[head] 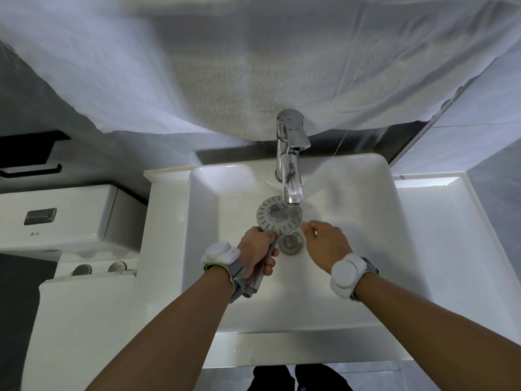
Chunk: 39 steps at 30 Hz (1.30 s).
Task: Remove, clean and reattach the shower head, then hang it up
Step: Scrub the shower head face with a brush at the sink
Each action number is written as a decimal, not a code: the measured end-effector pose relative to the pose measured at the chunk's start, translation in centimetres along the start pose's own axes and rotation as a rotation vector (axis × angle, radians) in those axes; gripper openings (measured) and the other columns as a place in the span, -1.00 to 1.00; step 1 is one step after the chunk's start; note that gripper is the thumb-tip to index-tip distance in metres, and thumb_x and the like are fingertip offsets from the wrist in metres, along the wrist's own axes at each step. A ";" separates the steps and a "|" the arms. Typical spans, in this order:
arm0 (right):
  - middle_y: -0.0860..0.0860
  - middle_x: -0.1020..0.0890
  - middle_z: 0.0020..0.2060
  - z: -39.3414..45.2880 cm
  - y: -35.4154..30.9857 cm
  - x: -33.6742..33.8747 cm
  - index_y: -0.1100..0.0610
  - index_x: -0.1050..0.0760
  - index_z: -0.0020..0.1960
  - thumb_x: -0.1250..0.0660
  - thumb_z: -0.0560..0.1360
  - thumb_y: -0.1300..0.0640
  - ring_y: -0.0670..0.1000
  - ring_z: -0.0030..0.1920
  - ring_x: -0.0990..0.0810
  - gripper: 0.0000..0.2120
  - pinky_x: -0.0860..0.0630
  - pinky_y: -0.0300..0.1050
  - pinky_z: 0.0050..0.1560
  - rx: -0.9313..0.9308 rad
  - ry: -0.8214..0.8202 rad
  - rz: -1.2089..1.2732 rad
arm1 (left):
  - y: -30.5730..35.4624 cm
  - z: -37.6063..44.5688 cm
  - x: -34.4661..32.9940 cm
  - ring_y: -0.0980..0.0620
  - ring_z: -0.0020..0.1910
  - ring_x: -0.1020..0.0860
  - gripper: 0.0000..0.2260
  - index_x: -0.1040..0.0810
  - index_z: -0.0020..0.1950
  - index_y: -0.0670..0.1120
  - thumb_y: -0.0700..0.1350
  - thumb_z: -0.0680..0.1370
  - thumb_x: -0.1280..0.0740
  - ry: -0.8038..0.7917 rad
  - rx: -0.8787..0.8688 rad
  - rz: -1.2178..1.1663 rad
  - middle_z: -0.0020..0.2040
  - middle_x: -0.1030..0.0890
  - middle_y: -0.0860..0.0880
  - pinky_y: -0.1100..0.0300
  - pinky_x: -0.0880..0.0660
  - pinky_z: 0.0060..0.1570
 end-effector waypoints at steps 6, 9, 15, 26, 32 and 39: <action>0.01 -0.54 -0.34 0.2 0.4 0.3 -0.03 -0.42 -0.26 -0.12 0.62 -0.11 0.15 -0.23 -0.52 -0.67 -0.42 -0.11 -0.18 0.015 -0.009 -0.003 | 0.1 -0.1 -0.1 0.04 -0.53 -0.26 -0.85 -0.37 -0.03 -0.12 -0.05 0.65 -0.17 -0.011 -0.035 0.180 -0.28 -0.43 -0.13 0.29 -0.26 -0.50; -0.01 -0.54 -0.31 -0.5 0.1 -0.3 -0.04 -0.50 -0.14 -0.10 0.62 -0.13 0.12 -0.24 -0.55 -0.70 -0.51 -0.06 -0.16 0.073 -0.083 -0.059 | 0.4 -0.2 -0.1 0.02 -0.54 -0.26 -0.84 -0.41 0.01 -0.14 -0.05 0.62 -0.21 0.003 -0.054 0.269 -0.27 -0.43 -0.14 0.29 -0.24 -0.50; 0.08 -0.60 -0.28 0.9 0.7 1.7 0.08 -0.59 -0.05 -0.13 0.62 -0.11 0.17 -0.22 -0.58 -0.64 -0.54 -0.03 -0.13 0.029 -0.023 -0.005 | 1.4 0.3 0.1 0.00 -0.58 -0.30 -0.79 -0.55 0.10 -0.16 -0.04 0.60 -0.28 0.034 -0.153 0.385 -0.34 -0.50 -0.14 0.26 -0.25 -0.53; 0.03 -0.53 -0.35 0.7 0.6 2.2 0.06 -0.52 -0.20 -0.11 0.62 -0.10 0.10 -0.28 -0.52 -0.64 -0.48 -0.07 -0.19 0.010 -0.093 -0.035 | 2.4 0.3 0.1 -0.01 -0.61 -0.30 -0.81 -0.55 -0.06 -0.14 -0.01 0.54 -0.33 0.034 -0.163 0.704 -0.42 -0.54 -0.08 0.29 -0.27 -0.59; 0.00 -0.47 -0.39 0.4 -0.3 1.6 0.06 -0.49 -0.22 -0.12 0.63 -0.01 0.11 -0.28 -0.49 -0.68 -0.43 -0.07 -0.22 0.045 -0.083 -0.015 | 2.8 0.0 0.0 -0.03 -0.60 -0.30 -0.74 -0.59 -0.01 -0.22 -0.01 0.55 -0.32 0.040 -0.197 0.722 -0.41 -0.54 -0.09 0.28 -0.28 -0.58; 0.00 -0.50 -0.33 0.0 -0.6 0.9 -0.04 -0.42 -0.30 -0.09 0.64 -0.05 0.16 -0.21 -0.53 -0.64 -0.46 -0.06 -0.17 0.058 -0.085 -0.047 | 2.2 0.1 0.3 -0.02 -0.60 -0.32 -0.78 -0.57 0.04 -0.12 0.02 0.56 -0.32 0.051 -0.188 0.711 -0.39 -0.56 -0.09 0.29 -0.30 -0.58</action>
Point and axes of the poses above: each hand's wrist, its own z-axis towards the middle knuckle, its own x-axis out of the back of the hand, y = z × x, the point moved 4 cm from there along z, towards the middle knuckle
